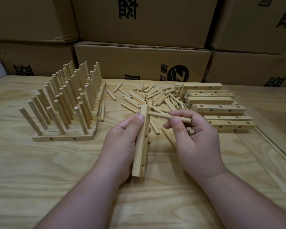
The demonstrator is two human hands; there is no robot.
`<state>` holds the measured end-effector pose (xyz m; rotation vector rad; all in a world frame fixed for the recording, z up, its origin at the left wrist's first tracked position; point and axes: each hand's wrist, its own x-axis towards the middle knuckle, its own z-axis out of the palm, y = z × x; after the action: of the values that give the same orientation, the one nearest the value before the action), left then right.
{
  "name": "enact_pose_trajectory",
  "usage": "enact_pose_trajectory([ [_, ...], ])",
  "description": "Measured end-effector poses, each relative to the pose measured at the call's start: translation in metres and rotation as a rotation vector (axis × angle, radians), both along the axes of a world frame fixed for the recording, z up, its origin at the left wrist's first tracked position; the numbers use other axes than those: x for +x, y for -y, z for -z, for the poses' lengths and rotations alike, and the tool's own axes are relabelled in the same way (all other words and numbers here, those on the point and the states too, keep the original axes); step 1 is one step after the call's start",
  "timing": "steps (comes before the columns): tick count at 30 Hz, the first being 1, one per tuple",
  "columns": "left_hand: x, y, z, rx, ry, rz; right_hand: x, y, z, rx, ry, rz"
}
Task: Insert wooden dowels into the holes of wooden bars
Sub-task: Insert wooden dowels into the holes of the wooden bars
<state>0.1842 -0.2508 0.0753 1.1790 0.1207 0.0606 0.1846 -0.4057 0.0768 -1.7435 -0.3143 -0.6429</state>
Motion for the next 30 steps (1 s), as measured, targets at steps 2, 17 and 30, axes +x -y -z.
enact_pose_trajectory([
  [2, -0.001, 0.0, -0.001, -0.001, 0.008, 0.018, 0.001, 0.003, -0.002, 0.018, -0.037, 0.008],
  [17, -0.004, 0.0, 0.0, 0.216, 0.036, 0.092, 0.01, 0.016, -0.002, 0.155, -0.13, 0.055],
  [30, -0.003, 0.005, -0.003, 0.306, 0.003, -0.046, 0.004, 0.005, -0.002, 0.166, -0.094, -0.116],
])
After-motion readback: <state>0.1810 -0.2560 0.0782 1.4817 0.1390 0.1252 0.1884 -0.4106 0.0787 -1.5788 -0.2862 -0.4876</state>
